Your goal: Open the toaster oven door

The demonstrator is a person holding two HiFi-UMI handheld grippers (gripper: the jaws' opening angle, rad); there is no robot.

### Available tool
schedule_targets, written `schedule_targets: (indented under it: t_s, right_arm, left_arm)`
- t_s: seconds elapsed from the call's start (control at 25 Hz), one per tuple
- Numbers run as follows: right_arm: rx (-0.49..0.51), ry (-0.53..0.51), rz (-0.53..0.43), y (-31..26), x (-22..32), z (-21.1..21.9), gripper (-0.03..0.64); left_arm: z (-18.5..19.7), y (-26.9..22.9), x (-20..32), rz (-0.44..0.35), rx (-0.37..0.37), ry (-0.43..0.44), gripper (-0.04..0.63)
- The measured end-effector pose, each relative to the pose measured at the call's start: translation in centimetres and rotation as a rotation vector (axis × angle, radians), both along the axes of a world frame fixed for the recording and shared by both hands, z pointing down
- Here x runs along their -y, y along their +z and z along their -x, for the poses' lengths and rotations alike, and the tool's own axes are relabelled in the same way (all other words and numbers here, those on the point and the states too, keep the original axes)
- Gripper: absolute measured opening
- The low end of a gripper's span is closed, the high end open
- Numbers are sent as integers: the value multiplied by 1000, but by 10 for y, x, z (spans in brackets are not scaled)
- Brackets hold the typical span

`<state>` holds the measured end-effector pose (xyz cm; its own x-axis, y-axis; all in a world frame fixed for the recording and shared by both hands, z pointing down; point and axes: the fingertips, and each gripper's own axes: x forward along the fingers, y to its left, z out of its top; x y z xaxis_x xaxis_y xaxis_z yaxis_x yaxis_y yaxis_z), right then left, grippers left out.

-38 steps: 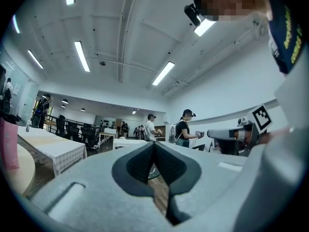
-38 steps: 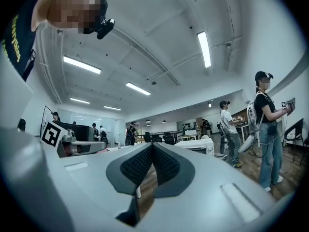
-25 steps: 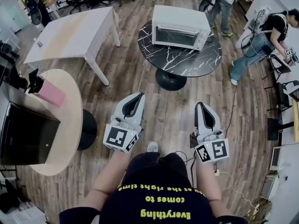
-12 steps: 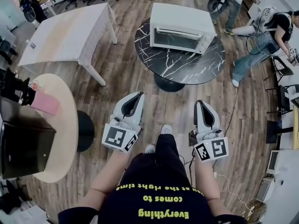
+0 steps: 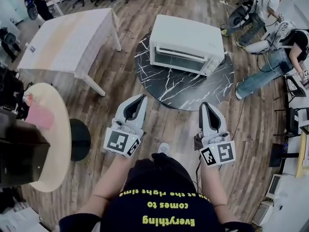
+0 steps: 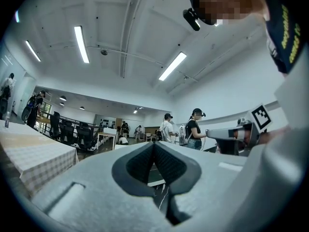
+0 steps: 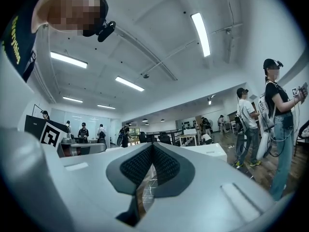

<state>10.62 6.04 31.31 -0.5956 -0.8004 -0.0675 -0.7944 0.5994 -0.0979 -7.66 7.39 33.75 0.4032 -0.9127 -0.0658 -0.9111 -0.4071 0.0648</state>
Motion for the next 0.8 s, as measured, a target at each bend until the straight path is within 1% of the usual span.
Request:
schedule_targets:
  t_s: [0.2, 0.44, 0.64, 0.8]
  right_arm:
    - [-3, -17, 42, 13, 46, -14, 11]
    - [-6, -32, 60, 23, 86, 0, 11]
    - [-10, 11, 48, 23, 137, 15, 11]
    - [-8, 70, 21, 15, 178, 26, 11]
  left_arm:
    - [-10, 8, 41, 26, 10, -21, 0]
    - [-3, 19, 82, 50, 17, -20, 0]
    - [12, 24, 138, 47, 23, 18, 0]
    - [25, 17, 188, 16, 44, 78, 0]
